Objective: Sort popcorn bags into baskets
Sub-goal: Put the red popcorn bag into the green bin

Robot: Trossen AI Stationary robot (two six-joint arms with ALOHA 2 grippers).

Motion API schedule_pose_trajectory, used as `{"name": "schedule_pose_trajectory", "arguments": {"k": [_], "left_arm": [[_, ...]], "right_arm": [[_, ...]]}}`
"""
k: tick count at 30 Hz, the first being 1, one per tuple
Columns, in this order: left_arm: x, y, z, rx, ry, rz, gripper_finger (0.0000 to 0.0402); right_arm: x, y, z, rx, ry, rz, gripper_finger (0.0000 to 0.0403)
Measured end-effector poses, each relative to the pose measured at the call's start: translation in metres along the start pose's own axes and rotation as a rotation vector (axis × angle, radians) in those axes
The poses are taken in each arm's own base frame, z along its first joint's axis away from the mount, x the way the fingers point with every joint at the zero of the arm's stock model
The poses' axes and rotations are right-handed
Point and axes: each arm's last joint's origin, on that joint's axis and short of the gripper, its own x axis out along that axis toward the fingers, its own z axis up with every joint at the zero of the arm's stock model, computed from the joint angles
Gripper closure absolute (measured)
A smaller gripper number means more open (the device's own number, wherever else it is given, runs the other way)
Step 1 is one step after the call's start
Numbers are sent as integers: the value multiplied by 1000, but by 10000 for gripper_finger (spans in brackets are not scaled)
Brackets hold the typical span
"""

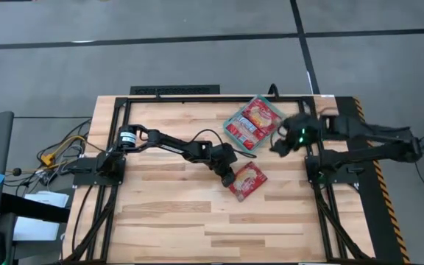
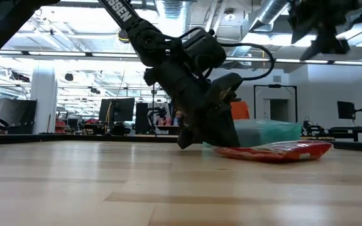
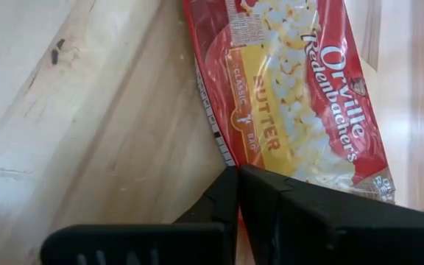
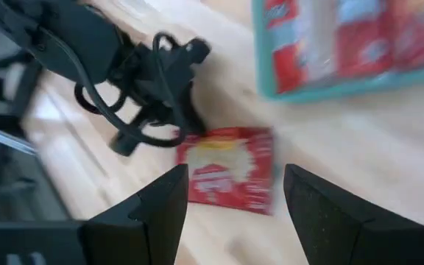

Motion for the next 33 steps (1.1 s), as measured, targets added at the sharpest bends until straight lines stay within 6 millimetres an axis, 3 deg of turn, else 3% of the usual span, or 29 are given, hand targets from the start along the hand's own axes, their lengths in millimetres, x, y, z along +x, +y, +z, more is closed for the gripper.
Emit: {"name": "schedule_pose_trajectory", "arguments": {"k": [5, 10, 18, 33], "left_arm": [[2, -1, -4, 2, 6, 1, 401], [2, 0, -5, 4, 6, 2, 401], [2, -1, -5, 8, 5, 0, 402], [2, -1, -5, 7, -7, 12, 401]], "right_arm": [[45, -27, -40, 131, 56, -7, 158], [75, -45, -60, 171, 66, -64, 158], [103, -53, -67, 163, 80, -99, 158], [151, -47, -70, 87, 178, -56, 158]]}}
